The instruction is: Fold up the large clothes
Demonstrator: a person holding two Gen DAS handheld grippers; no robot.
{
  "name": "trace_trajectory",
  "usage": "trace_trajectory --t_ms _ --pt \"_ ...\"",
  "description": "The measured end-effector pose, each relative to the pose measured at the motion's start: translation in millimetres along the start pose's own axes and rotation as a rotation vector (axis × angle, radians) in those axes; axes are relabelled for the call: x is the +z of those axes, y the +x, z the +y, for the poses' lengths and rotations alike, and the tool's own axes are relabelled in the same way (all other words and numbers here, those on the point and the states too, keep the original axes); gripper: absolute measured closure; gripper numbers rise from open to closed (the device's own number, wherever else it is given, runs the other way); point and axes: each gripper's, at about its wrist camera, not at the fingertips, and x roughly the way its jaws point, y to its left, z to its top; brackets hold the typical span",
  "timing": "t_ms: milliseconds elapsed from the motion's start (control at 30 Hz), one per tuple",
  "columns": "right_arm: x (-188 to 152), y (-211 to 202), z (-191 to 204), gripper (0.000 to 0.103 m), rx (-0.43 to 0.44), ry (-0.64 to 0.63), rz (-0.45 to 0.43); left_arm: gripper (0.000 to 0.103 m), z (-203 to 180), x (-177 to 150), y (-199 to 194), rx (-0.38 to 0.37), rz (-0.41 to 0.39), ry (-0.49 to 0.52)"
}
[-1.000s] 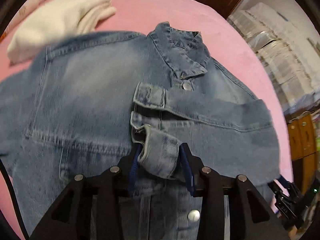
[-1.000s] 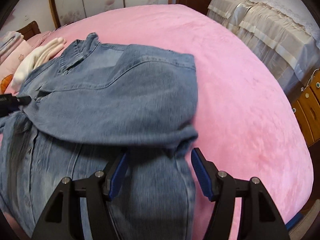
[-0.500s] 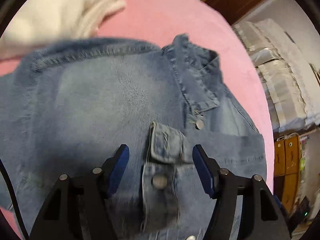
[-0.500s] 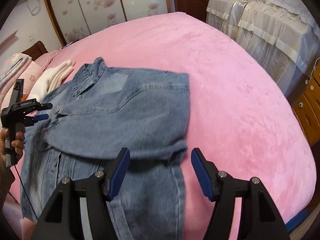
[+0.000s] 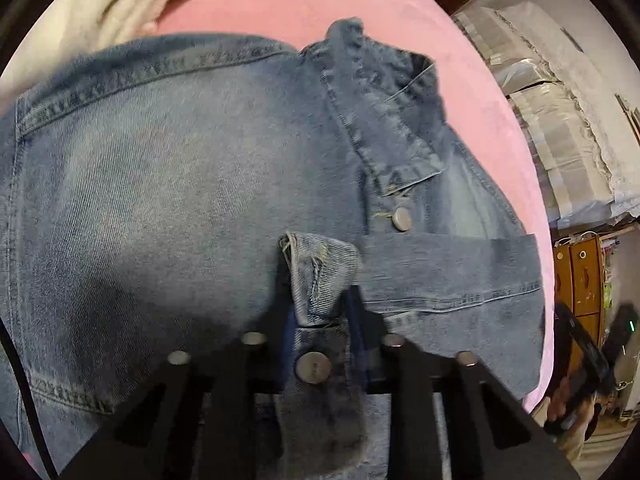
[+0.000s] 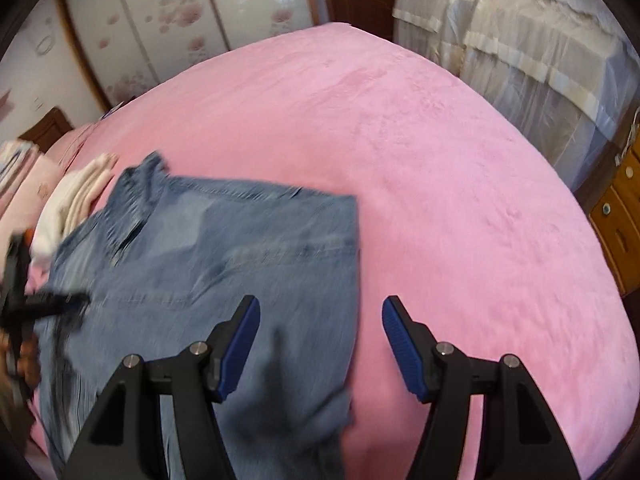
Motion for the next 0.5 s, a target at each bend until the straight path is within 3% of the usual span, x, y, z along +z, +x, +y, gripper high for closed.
trace_trajectory --t_ms 100,267,300,333,433,500 --pt "22 31 -13 0.039 -0.013 0.049 0.038 0.096 -22 0 -18 0.027 -0.066 0.058" --pt "40 73 -26 0.042 0.035 0.129 0.1 0.096 -71 10 -70 0.036 -0.265 0.189" --pt "42 76 -24 0.063 0.042 0.118 0.1 0.096 -75 14 -78 0.05 -0.299 0.203" --pt "44 79 -18 0.093 0.061 0.085 0.106 0.096 -77 18 -84 0.067 -0.327 0.211" --pt "50 71 -1 0.094 -0.008 0.003 0.041 0.096 -68 30 -85 0.11 -0.363 0.183" --pt "52 65 1 0.094 -0.031 0.01 -0.015 0.095 -55 35 -69 0.141 -0.33 0.155"
